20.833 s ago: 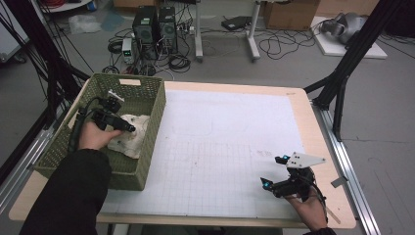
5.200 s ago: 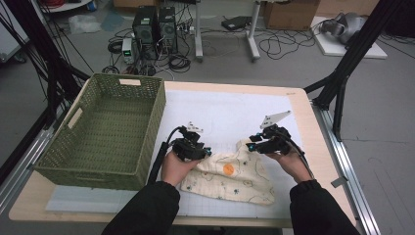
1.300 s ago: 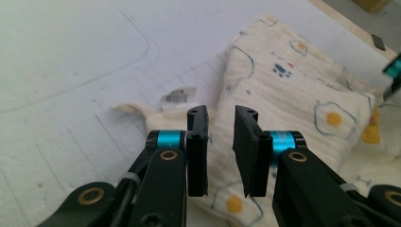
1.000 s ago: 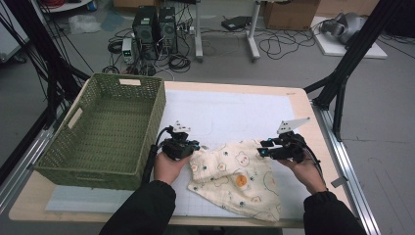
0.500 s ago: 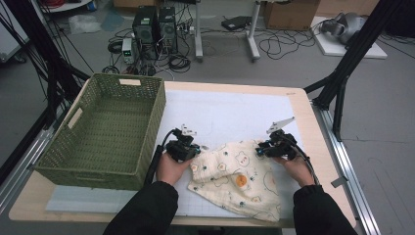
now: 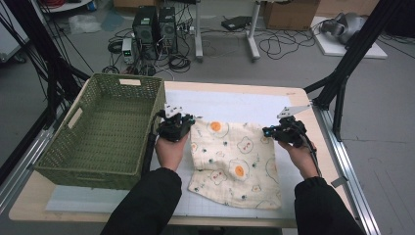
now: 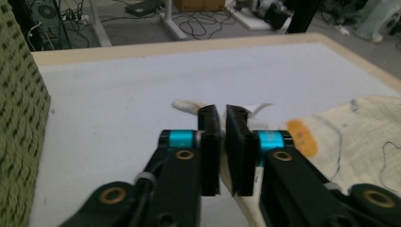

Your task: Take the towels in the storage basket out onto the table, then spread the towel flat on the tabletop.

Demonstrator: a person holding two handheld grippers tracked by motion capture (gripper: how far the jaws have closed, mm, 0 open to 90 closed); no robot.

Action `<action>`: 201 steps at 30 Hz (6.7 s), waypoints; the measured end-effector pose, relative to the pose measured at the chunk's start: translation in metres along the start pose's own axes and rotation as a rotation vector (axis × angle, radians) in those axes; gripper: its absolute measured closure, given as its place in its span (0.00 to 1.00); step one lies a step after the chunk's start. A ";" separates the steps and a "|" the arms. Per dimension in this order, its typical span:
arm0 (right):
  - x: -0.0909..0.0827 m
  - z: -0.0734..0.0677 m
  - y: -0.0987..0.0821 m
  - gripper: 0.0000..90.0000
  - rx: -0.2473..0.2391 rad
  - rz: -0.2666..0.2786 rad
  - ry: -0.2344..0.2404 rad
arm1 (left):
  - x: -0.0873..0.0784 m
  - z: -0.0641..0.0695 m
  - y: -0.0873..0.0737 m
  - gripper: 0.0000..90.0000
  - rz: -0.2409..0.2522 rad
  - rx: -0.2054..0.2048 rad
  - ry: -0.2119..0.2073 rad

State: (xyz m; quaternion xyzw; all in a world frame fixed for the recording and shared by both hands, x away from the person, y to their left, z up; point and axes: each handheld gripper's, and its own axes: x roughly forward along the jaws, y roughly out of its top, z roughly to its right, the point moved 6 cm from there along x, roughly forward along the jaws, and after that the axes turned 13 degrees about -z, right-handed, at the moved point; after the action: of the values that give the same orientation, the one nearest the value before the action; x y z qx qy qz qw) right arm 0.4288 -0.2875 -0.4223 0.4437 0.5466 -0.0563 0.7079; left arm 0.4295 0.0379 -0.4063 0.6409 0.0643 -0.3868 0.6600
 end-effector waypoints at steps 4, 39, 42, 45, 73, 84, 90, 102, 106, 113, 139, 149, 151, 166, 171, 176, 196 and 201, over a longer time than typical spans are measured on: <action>0.005 0.001 -0.016 0.73 0.036 -0.012 0.042 | 0.005 0.000 -0.010 0.79 -0.072 0.038 -0.009; 0.011 -0.089 -0.069 0.65 -0.172 -0.088 0.240 | -0.003 0.038 -0.092 0.88 -0.331 0.286 -0.197; 0.013 -0.088 -0.069 0.65 -0.170 -0.092 0.237 | 0.004 0.036 -0.094 0.91 -0.346 0.288 -0.170; 0.014 -0.088 -0.070 0.65 -0.165 -0.097 0.232 | 0.009 0.033 -0.096 0.91 -0.357 0.289 -0.144; 0.004 -0.116 -0.092 0.63 -0.228 -0.083 0.293 | -0.031 0.050 -0.119 0.79 -0.360 0.369 -0.318; 0.009 -0.114 -0.092 0.96 -0.244 -0.095 0.292 | -0.036 0.054 -0.133 1.00 -0.401 0.415 -0.312; 0.007 -0.116 -0.093 0.97 -0.256 -0.097 0.304 | -0.051 0.052 -0.144 1.00 -0.399 0.389 -0.334; -0.001 -0.113 -0.088 0.75 -0.199 -0.040 0.319 | -0.063 0.053 -0.138 0.91 -0.322 0.370 -0.358; -0.003 -0.104 -0.083 0.68 -0.167 -0.009 0.292 | -0.057 0.048 -0.130 0.82 -0.295 0.350 -0.343; -0.004 -0.089 -0.078 0.56 -0.106 0.032 0.261 | -0.046 0.044 -0.123 0.70 -0.242 0.308 -0.353; -0.012 -0.084 -0.090 0.40 -0.039 0.072 0.236 | -0.048 0.042 -0.119 0.58 -0.204 0.304 -0.365; -0.010 -0.086 -0.090 0.41 -0.055 0.052 0.223 | -0.048 0.043 -0.118 0.58 -0.194 0.307 -0.368; -0.006 -0.086 -0.091 0.41 -0.056 0.028 0.218 | -0.048 0.043 -0.118 0.58 -0.196 0.310 -0.366; -0.001 -0.082 -0.091 0.49 -0.061 0.008 0.197 | -0.044 0.043 -0.118 0.59 -0.203 0.309 -0.344; 0.002 -0.067 -0.087 0.53 -0.007 0.009 0.194 | -0.039 0.044 -0.113 0.63 -0.216 0.307 -0.308; 0.006 -0.051 -0.076 0.56 -0.006 -0.015 0.163 | -0.022 0.042 -0.097 0.66 -0.242 0.293 -0.258; 0.040 0.015 -0.039 0.58 0.073 -0.098 0.022 | 0.052 0.011 -0.052 0.72 -0.305 0.142 0.028; 0.045 0.017 -0.037 0.81 0.071 -0.113 -0.030 | 0.059 0.012 -0.056 0.89 -0.325 0.166 0.053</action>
State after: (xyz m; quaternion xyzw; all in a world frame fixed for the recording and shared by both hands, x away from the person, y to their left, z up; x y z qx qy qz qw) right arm 0.4382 -0.3030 -0.4806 0.4362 0.5576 -0.1221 0.6957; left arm 0.4320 0.0088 -0.4831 0.6842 0.1522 -0.4756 0.5315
